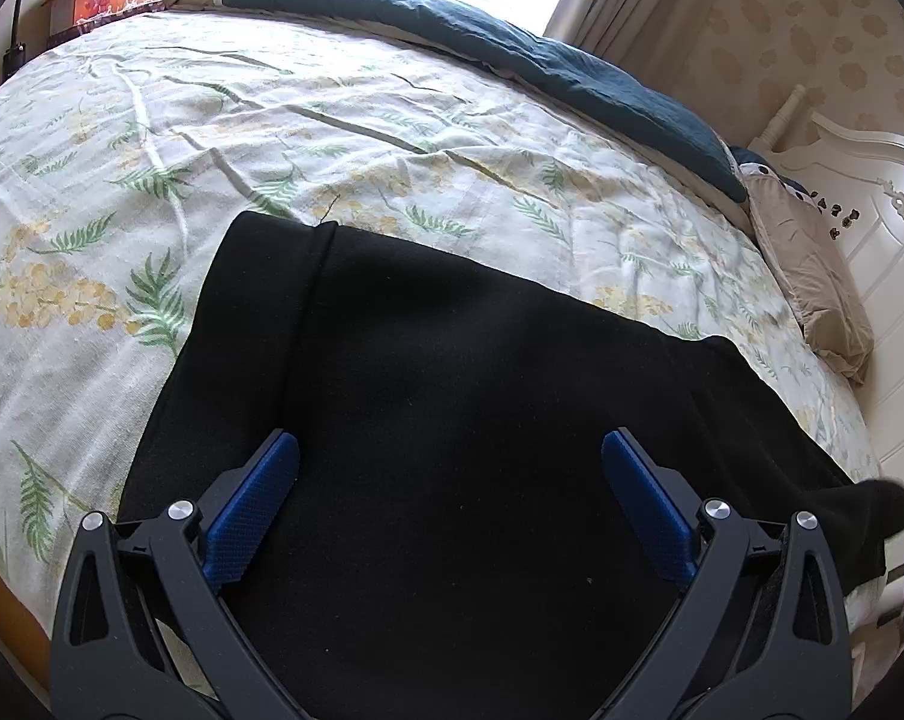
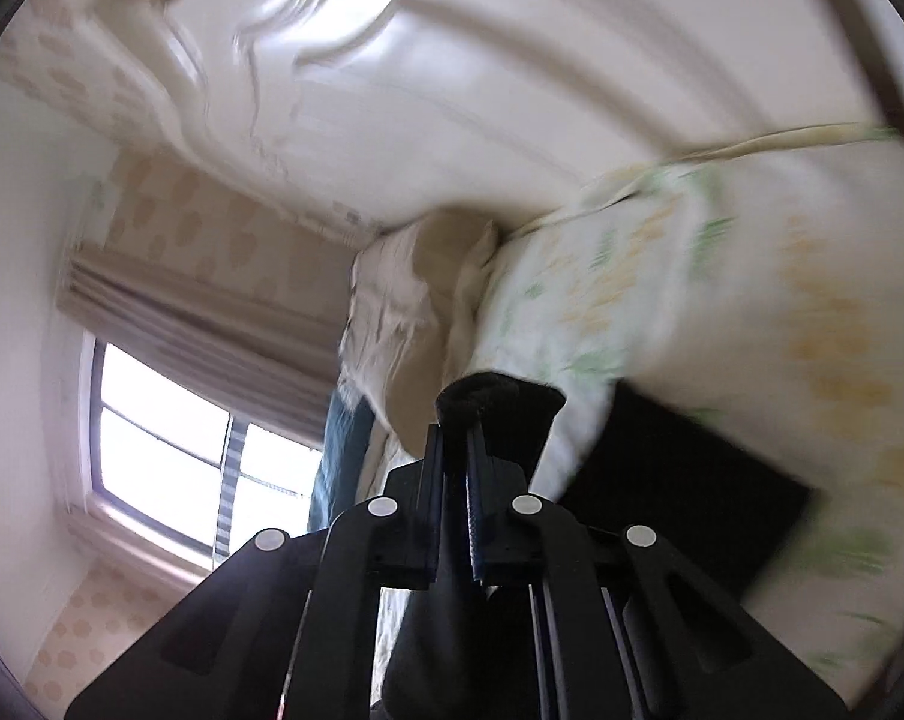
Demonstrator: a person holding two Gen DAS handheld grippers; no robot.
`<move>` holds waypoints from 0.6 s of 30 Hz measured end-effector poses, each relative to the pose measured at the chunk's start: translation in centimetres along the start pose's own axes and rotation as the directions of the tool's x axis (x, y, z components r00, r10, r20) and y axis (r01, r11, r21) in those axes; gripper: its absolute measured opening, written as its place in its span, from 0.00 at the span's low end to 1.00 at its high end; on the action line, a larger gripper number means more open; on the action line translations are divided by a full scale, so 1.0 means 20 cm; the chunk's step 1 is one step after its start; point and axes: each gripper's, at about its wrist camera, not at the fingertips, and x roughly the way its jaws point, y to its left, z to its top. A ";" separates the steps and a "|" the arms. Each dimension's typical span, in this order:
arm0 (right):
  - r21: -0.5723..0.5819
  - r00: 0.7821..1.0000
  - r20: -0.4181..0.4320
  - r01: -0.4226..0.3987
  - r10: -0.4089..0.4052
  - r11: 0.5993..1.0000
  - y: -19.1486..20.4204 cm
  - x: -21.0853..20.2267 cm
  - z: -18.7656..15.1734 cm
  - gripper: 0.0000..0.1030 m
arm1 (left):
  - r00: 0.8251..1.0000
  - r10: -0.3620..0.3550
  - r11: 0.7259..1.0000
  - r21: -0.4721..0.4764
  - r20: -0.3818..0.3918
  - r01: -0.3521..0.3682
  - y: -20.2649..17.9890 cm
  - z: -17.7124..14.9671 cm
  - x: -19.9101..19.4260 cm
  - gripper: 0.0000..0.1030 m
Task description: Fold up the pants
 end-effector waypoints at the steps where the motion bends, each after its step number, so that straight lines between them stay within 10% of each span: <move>1: 0.018 1.000 0.000 0.018 -0.018 1.000 -0.05 -0.02 0.00 0.07 | 1.000 0.000 1.000 0.000 -0.001 0.000 0.00 0.00 0.00 0.98; 8: 0.113 0.991 -0.037 0.129 -0.126 0.985 -0.35 0.00 -0.07 0.07 | 1.000 0.011 1.000 0.011 -0.005 -0.011 0.00 0.01 0.00 0.98; 18: 0.171 0.997 -0.080 0.011 0.003 0.985 -0.35 0.04 -0.16 0.27 | 1.000 0.025 0.999 0.032 0.002 -0.025 -0.02 0.01 -0.01 0.98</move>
